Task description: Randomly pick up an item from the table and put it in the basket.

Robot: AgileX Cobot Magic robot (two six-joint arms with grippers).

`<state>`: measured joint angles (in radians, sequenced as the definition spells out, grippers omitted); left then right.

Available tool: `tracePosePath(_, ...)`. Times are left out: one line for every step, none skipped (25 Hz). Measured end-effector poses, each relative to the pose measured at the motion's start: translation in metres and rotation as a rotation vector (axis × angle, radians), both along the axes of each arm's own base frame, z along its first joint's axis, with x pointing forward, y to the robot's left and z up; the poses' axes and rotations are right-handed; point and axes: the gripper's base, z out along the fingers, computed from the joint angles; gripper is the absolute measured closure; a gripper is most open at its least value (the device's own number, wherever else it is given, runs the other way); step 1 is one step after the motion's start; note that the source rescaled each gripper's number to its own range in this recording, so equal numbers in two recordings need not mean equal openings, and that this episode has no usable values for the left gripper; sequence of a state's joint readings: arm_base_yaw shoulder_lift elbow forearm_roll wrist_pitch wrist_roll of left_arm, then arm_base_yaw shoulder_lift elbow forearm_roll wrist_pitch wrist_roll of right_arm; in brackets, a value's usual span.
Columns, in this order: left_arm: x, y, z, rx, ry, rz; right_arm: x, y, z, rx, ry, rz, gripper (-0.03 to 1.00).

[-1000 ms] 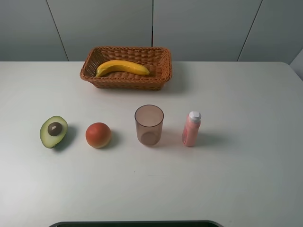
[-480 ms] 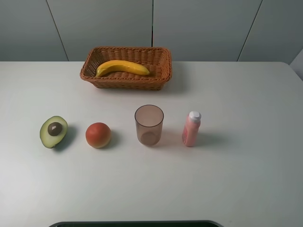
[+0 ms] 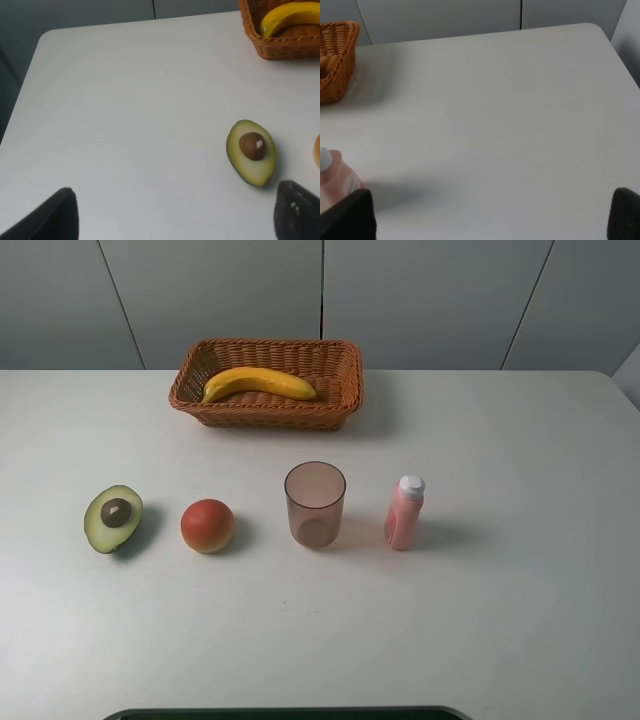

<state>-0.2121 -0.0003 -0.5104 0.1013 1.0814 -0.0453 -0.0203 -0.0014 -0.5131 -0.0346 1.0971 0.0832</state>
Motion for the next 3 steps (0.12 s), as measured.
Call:
tracePosePath(0.0,0.0,0.0,0.0,0.0,0.0,0.0,0.0,0.0,0.0,0.0,0.0,-0.03)
tracePosePath(0.0,0.0,0.0,0.0,0.0,0.0,0.0,0.0,0.0,0.0,0.0,0.0,-0.03)
tracePosePath(0.0,0.0,0.0,0.0,0.0,0.0,0.0,0.0,0.0,0.0,0.0,0.0,-0.03)
